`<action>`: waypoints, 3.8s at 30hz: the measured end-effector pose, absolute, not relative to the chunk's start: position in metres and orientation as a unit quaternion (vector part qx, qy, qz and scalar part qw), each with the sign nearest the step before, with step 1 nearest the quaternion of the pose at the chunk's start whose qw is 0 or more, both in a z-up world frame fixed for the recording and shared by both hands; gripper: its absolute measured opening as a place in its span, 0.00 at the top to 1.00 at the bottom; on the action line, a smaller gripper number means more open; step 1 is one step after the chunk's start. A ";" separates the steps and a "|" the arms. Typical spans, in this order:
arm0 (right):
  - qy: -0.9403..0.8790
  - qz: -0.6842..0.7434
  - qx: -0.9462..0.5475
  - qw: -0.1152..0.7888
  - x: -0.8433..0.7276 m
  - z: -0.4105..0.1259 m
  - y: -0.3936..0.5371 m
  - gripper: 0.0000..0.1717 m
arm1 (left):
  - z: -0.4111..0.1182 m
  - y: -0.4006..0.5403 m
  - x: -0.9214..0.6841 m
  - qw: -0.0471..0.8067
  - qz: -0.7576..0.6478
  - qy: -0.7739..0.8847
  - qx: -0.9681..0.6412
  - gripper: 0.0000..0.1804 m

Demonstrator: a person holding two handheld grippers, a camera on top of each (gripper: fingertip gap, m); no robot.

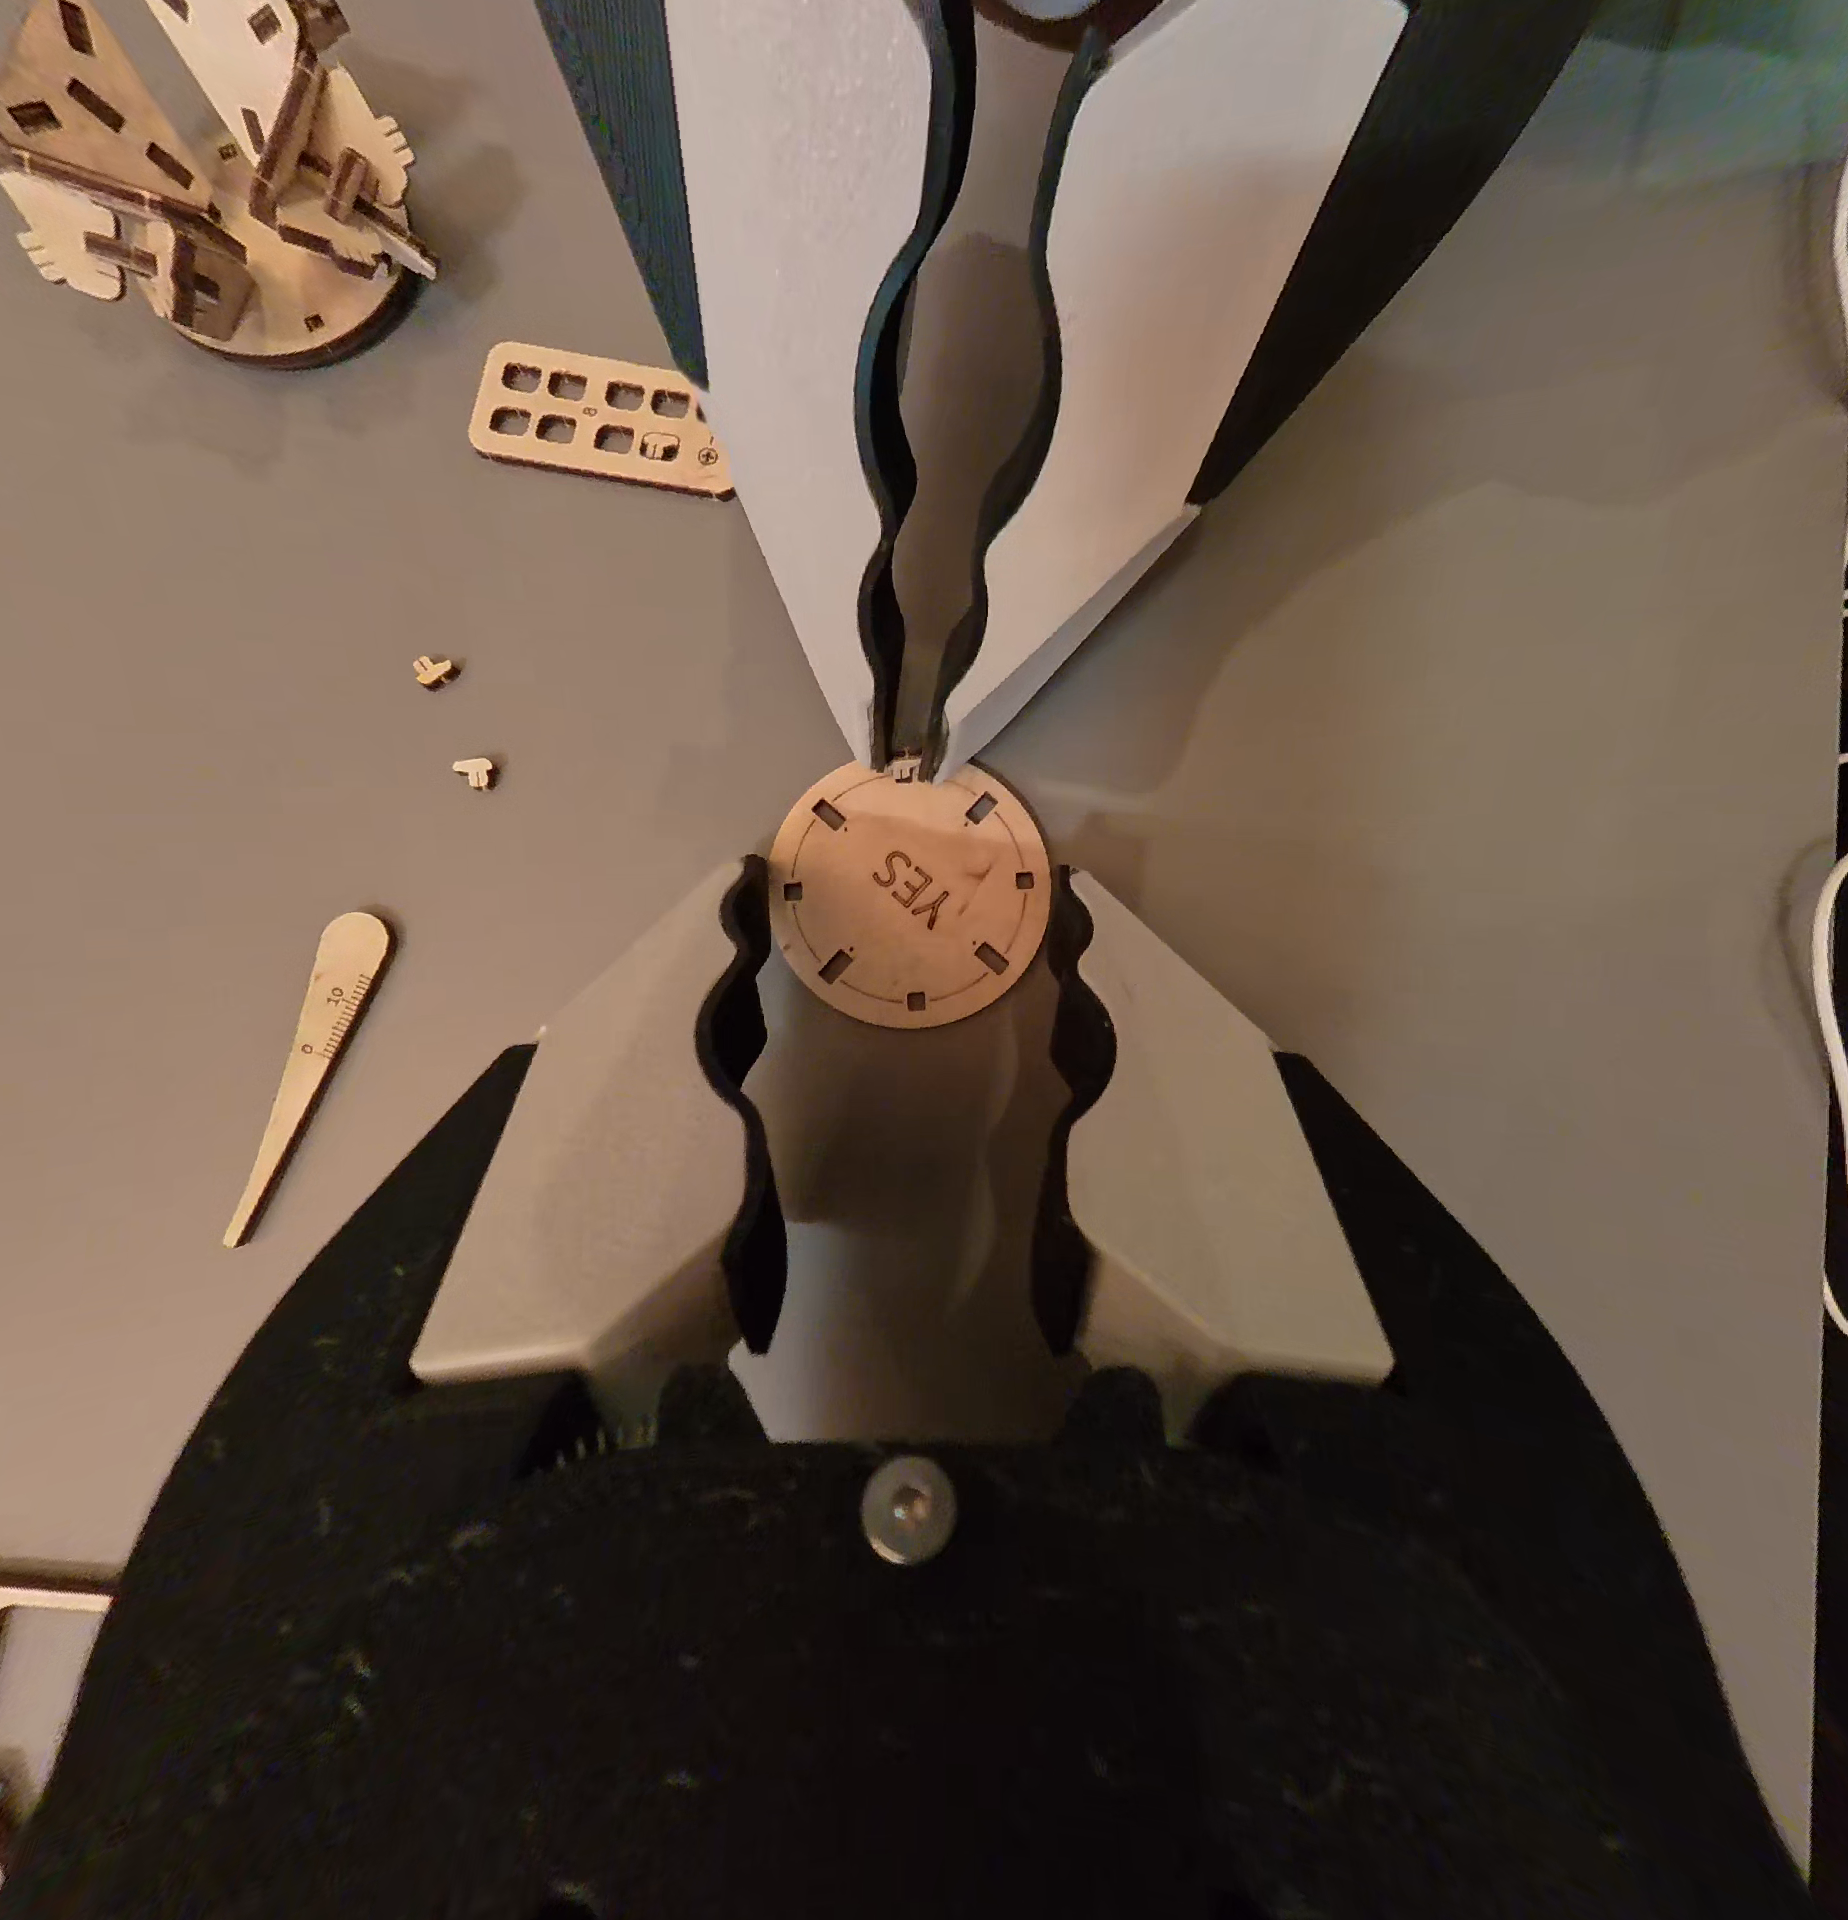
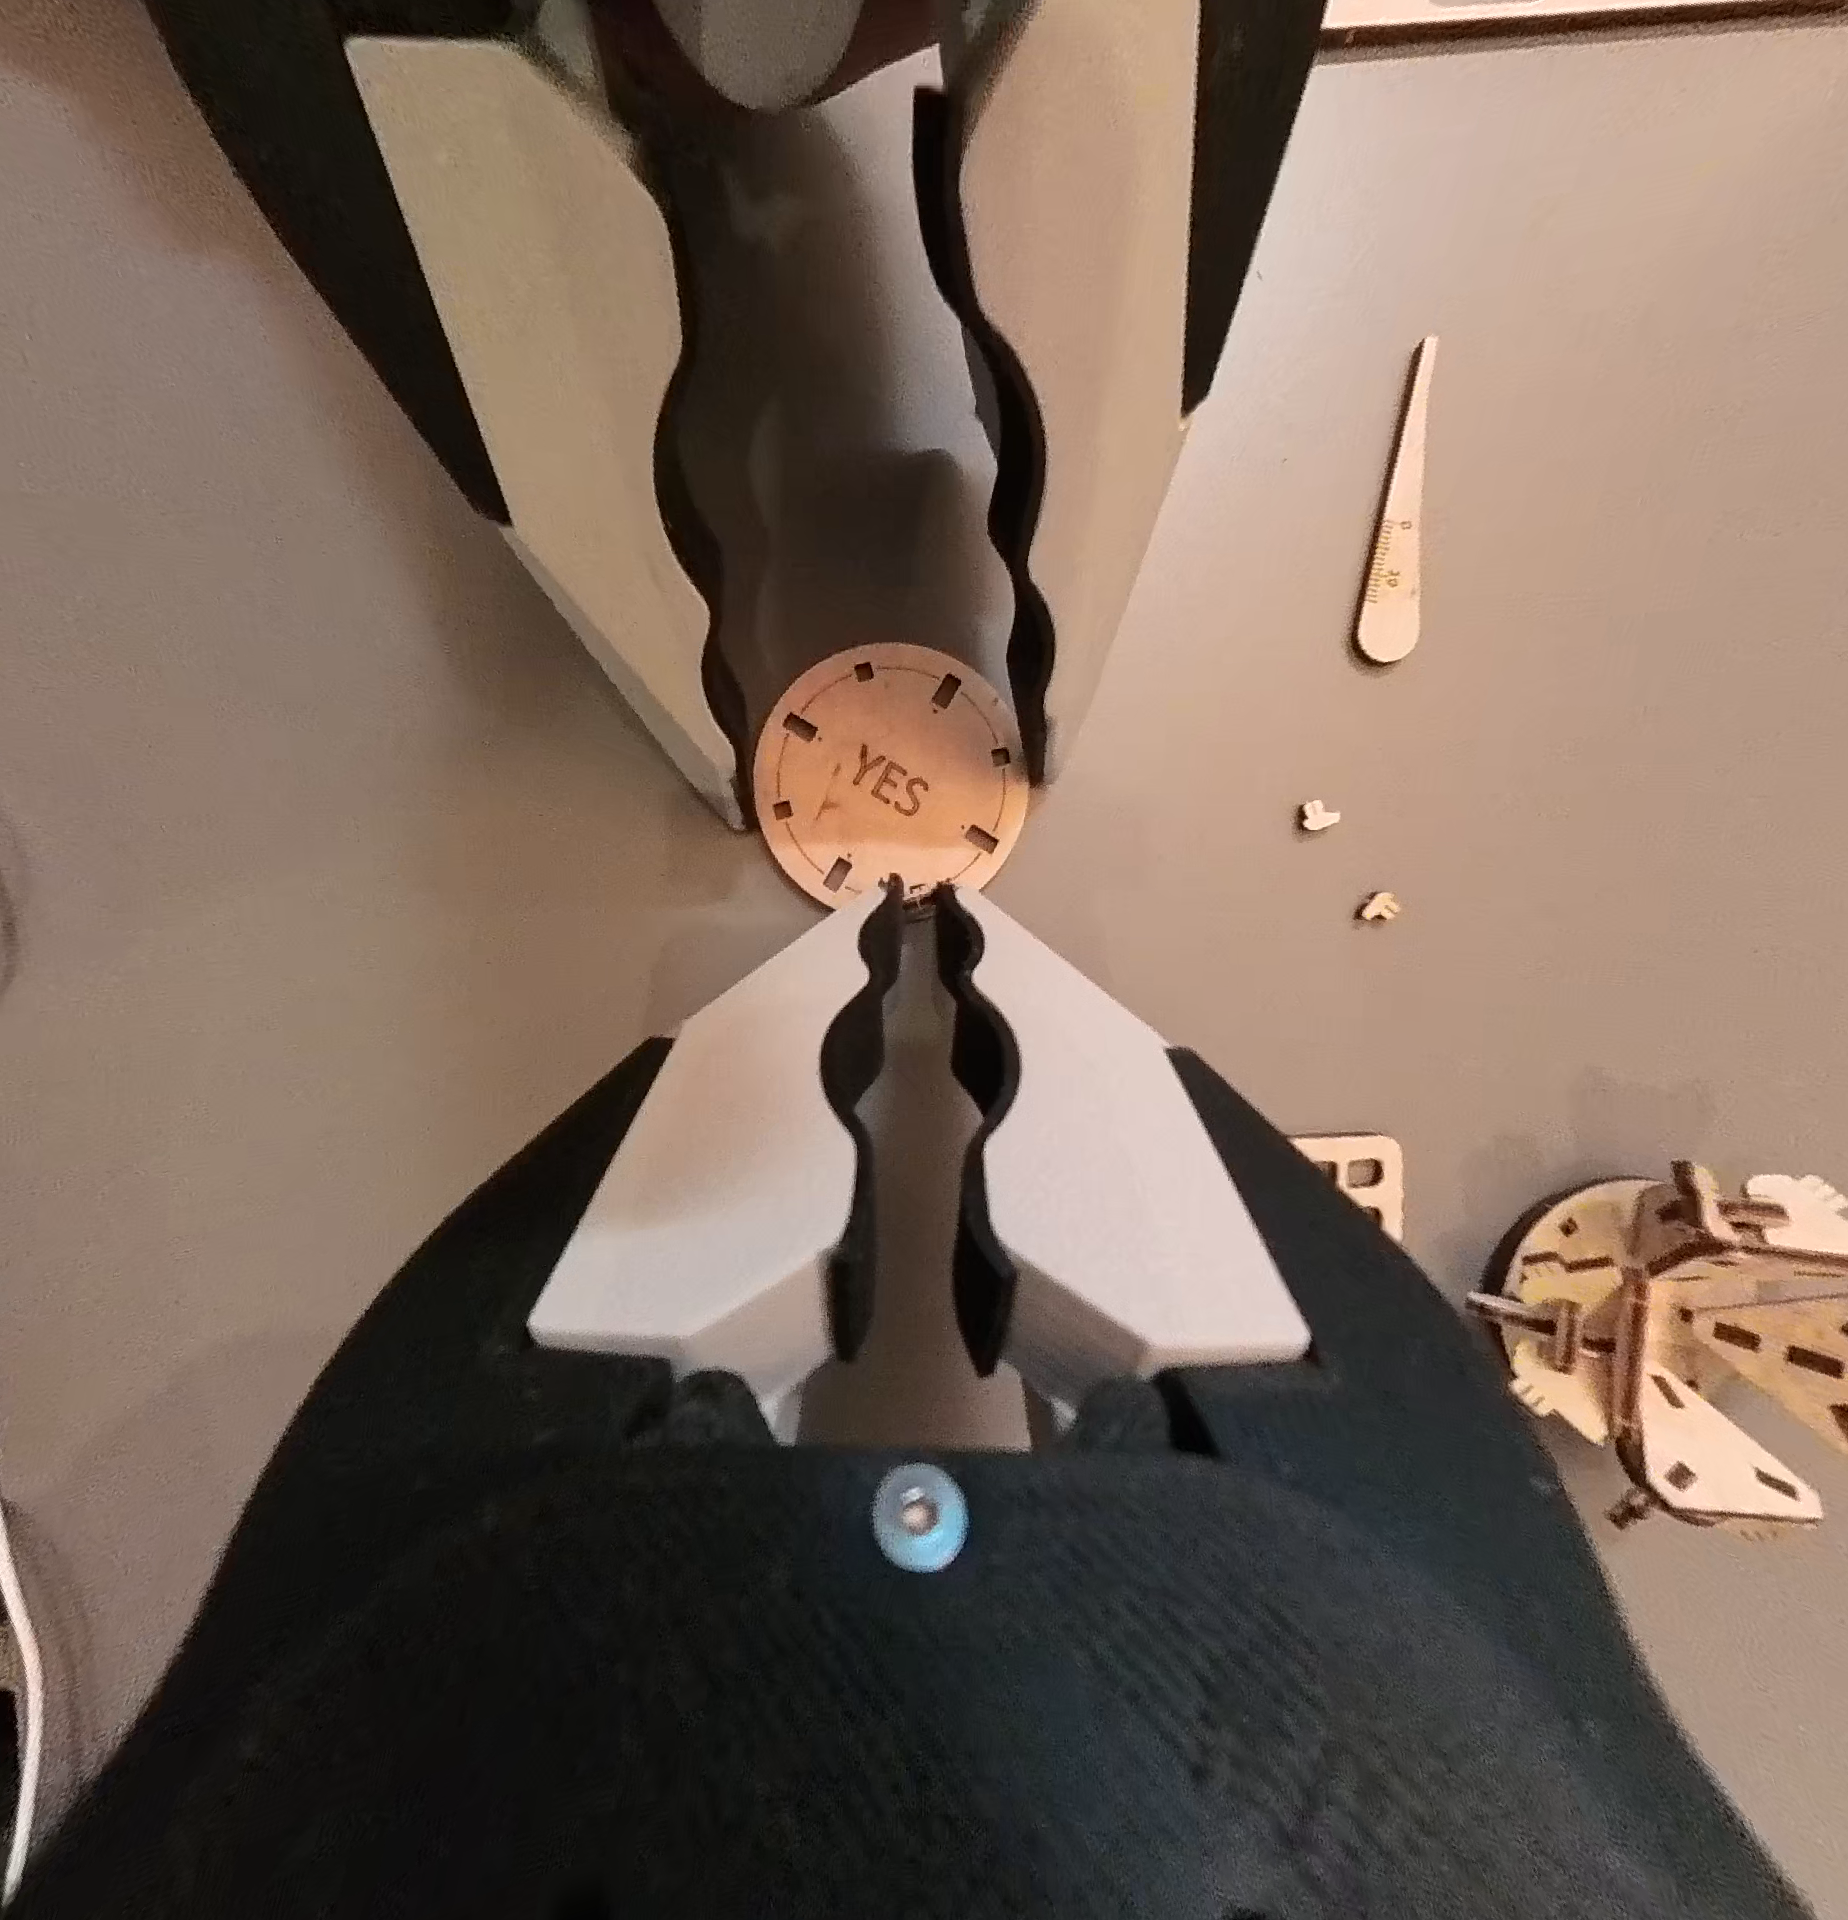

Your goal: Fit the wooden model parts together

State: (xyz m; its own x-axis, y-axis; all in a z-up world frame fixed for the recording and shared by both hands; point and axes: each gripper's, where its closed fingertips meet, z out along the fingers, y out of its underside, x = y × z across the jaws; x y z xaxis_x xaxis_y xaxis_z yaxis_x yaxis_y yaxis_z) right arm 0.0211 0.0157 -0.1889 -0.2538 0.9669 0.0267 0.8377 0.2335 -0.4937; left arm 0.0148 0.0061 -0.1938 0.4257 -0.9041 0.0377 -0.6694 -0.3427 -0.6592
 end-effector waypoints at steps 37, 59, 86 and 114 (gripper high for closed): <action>-0.789 0.124 -0.577 0.172 0.021 -0.189 0.017 0.92 | -0.194 0.006 0.015 0.288 -0.209 0.487 -0.797 0.71; -0.849 0.129 -0.494 0.137 0.022 -0.184 0.014 0.94 | -0.194 0.006 0.015 0.289 -0.210 0.487 -0.797 0.71; -0.846 0.134 -0.500 0.127 0.022 -0.189 0.013 0.97 | -0.193 0.006 0.015 0.289 -0.223 0.481 -0.797 0.71; -0.816 0.177 -0.540 0.108 0.022 -0.191 0.013 0.97 | -0.188 0.001 0.008 0.271 -0.272 0.464 -0.798 0.68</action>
State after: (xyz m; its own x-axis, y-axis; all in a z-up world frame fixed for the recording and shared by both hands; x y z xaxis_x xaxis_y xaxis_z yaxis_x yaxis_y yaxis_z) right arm 0.0223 0.0129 -0.1906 -0.3940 0.9190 -0.0151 0.8428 0.3548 -0.4047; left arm 0.0077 0.0006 -0.1884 0.4224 -0.8880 0.1819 -0.5931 -0.4225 -0.6854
